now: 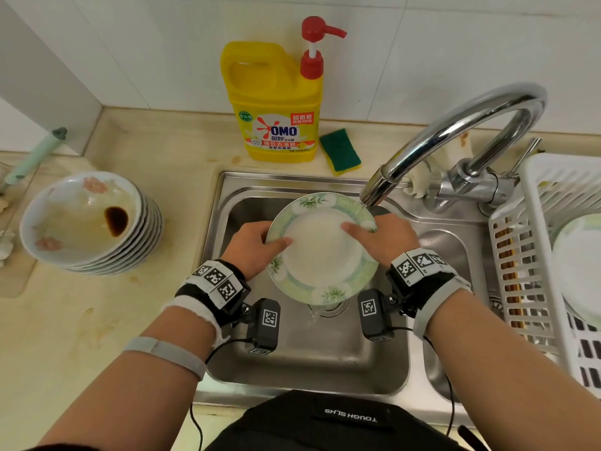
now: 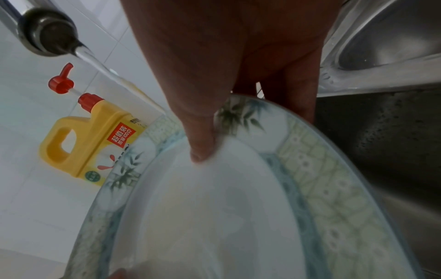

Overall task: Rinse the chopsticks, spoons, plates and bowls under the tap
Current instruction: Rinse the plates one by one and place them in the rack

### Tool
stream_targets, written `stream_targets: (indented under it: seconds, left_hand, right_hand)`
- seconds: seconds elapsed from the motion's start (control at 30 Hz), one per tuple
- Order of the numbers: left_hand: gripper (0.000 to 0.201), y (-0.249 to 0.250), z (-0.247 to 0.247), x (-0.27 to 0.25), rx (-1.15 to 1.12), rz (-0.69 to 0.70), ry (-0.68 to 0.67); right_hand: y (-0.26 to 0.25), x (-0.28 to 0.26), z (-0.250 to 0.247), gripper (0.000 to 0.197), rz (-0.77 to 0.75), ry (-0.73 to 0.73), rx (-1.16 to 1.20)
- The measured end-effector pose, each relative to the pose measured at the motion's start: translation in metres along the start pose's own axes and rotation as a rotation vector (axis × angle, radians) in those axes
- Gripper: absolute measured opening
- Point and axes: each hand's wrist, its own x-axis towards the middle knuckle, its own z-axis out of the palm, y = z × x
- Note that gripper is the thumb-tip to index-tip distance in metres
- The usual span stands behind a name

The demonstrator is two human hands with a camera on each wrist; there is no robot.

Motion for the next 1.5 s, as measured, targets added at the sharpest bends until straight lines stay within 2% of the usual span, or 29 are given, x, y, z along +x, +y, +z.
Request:
stream_targets:
  seconds: [0.17,0.37,0.5,0.6,0.67,0.77,0.87,0.93,1.03,1.1,1.27,1.4,1.5]
  left_hand:
    - [0.022,-0.005,0.000,-0.002,-0.026,-0.030,-0.021]
    - [0.004,-0.013,0.005,-0.004,-0.127,-0.107,-0.034]
    - [0.009,-0.016,0.012,-0.009,-0.276,-0.202,-0.101]
    - [0.014,-0.015,0.013,-0.011,-0.302,-0.161,-0.084]
    - [0.013,-0.011,0.010,-0.012,-0.255,-0.112,-0.099]
    - [0.012,-0.007,0.006,-0.008,-0.058,-0.044,-0.102]
    - [0.010,-0.006,0.003,-0.003,0.085,-0.032,-0.099]
    - [0.006,-0.003,0.003,-0.002,0.107,-0.034,-0.105]
    - [0.006,-0.001,0.003,-0.001,0.112,-0.038,-0.105]
    - [0.011,-0.002,0.003,0.000,0.104,-0.055,-0.097]
    - [0.018,-0.004,0.005,0.001,0.116,-0.067,-0.092]
    - [0.019,-0.002,0.006,0.000,0.134,-0.038,-0.082]
    - [0.029,-0.002,0.005,-0.001,0.140,-0.037,-0.081]
  right_hand:
    - [0.004,-0.005,0.001,0.041,-0.088,0.004,0.046]
    - [0.004,-0.012,-0.001,0.017,-0.146,0.014,0.143]
    - [0.004,-0.014,0.000,0.027,-0.120,0.002,0.251]
    - [0.003,-0.014,-0.001,0.028,-0.099,-0.044,0.244]
    - [0.004,-0.012,-0.002,0.029,-0.076,-0.041,0.244]
    - [0.006,-0.006,-0.004,0.037,-0.042,0.031,0.237]
    - [0.003,-0.004,-0.006,0.045,-0.016,0.013,0.156]
    - [0.001,-0.004,-0.006,0.048,-0.014,0.010,0.117]
    - [-0.002,-0.007,-0.007,0.036,-0.057,-0.023,0.056]
    - [-0.002,-0.011,-0.009,0.026,-0.099,-0.052,0.037]
    - [-0.002,-0.010,-0.009,0.023,-0.089,-0.062,0.046]
    - [-0.004,-0.007,-0.007,0.046,0.012,-0.029,0.071]
    - [-0.006,-0.011,-0.007,0.044,0.014,-0.046,0.055]
